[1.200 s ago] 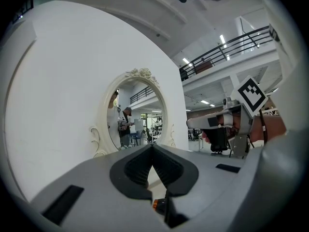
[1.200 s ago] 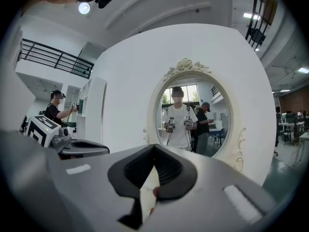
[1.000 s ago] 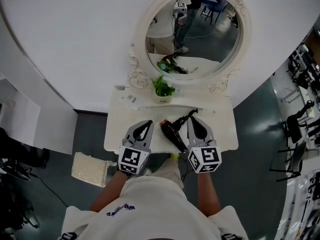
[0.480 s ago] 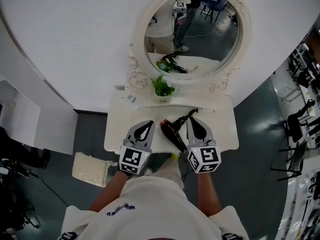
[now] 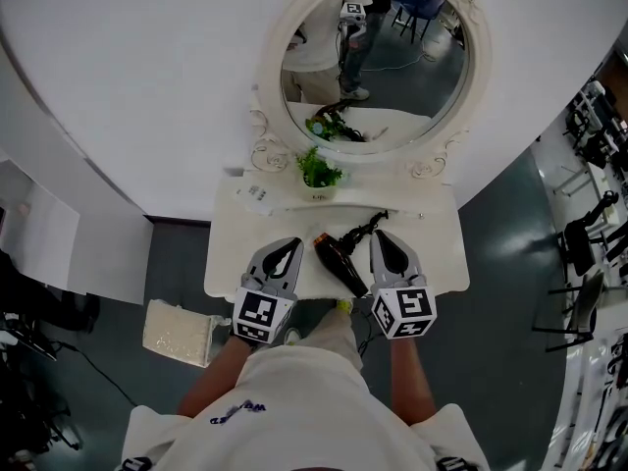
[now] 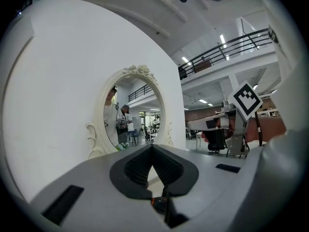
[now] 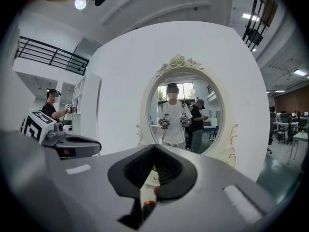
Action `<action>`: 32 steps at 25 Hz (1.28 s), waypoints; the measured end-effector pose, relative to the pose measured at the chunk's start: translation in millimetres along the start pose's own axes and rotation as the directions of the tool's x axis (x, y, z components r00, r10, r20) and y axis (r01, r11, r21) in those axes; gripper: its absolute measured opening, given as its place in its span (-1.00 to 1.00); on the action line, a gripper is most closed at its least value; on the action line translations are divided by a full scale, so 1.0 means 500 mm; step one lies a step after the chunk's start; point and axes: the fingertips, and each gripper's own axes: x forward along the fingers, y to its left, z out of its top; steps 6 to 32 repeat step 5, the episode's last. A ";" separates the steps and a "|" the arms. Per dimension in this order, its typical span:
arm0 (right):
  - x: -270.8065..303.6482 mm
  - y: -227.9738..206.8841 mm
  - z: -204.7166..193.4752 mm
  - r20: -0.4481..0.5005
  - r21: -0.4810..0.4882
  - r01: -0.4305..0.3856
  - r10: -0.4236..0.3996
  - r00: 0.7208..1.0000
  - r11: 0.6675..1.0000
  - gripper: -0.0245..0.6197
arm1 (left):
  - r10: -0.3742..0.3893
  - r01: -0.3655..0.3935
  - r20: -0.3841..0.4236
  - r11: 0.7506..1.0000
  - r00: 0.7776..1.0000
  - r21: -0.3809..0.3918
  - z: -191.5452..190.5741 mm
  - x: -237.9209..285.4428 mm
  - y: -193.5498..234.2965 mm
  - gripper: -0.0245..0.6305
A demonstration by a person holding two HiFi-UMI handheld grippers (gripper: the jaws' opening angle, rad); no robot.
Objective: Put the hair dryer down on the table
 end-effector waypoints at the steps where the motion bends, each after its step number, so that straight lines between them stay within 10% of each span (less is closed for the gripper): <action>1: -0.001 0.001 -0.003 -0.002 0.000 -0.002 0.002 1.000 1.000 -0.89 | 0.002 -0.002 -0.001 1.000 1.000 -0.001 -0.001 -0.001 0.001 -0.90; 32: -0.004 0.002 -0.011 -0.008 0.001 -0.007 0.007 1.000 1.000 -0.89 | 0.012 -0.012 -0.011 1.000 1.000 -0.004 -0.013 -0.001 0.004 -0.90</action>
